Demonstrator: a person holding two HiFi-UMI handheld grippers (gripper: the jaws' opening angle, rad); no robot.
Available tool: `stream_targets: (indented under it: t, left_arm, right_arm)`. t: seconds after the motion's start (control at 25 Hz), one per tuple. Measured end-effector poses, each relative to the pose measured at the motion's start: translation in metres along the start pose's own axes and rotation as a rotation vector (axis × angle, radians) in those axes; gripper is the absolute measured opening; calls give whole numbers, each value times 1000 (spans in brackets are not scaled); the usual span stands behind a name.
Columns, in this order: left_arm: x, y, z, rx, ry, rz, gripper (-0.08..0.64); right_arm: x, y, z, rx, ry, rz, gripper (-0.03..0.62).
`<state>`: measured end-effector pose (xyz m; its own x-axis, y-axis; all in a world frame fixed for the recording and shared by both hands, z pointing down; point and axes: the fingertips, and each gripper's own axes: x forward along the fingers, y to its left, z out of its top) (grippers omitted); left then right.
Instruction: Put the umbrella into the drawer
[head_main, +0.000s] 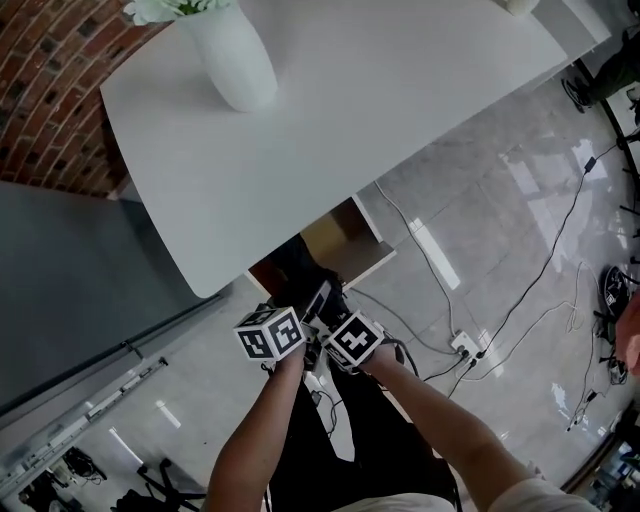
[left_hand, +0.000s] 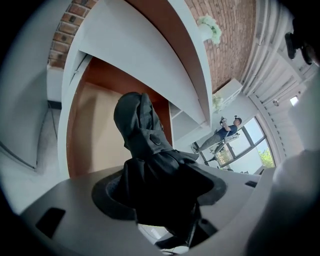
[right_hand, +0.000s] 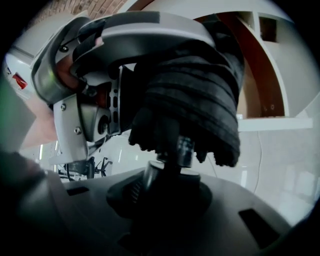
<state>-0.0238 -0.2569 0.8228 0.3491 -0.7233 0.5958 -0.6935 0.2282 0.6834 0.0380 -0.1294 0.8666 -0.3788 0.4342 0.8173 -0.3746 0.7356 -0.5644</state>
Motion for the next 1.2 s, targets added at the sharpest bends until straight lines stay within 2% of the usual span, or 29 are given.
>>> stream_targets:
  t: [0.28, 0.48, 0.92, 1.0, 1.08, 1.2]
  left_arm:
    - [13, 17, 8, 17, -35, 53, 285]
    - [22, 20, 20, 40, -54, 64, 285]
    - [37, 36, 25, 55, -11, 94, 287]
    - [38, 40, 30, 82, -9, 127, 285]
    - [39, 44, 37, 150, -6, 173, 285]
    - [41, 46, 44, 212, 4, 190, 285]
  right_arm:
    - [11, -4, 16, 25, -7, 43, 100]
    - [11, -10, 27, 35, -7, 51, 110]
    - [19, -10, 32, 28, 50, 75, 158]
    - [20, -8, 24, 2, 89, 73, 196]
    - [20, -9, 15, -3, 108, 71, 223]
    - [21, -11, 3, 12, 125, 66, 232]
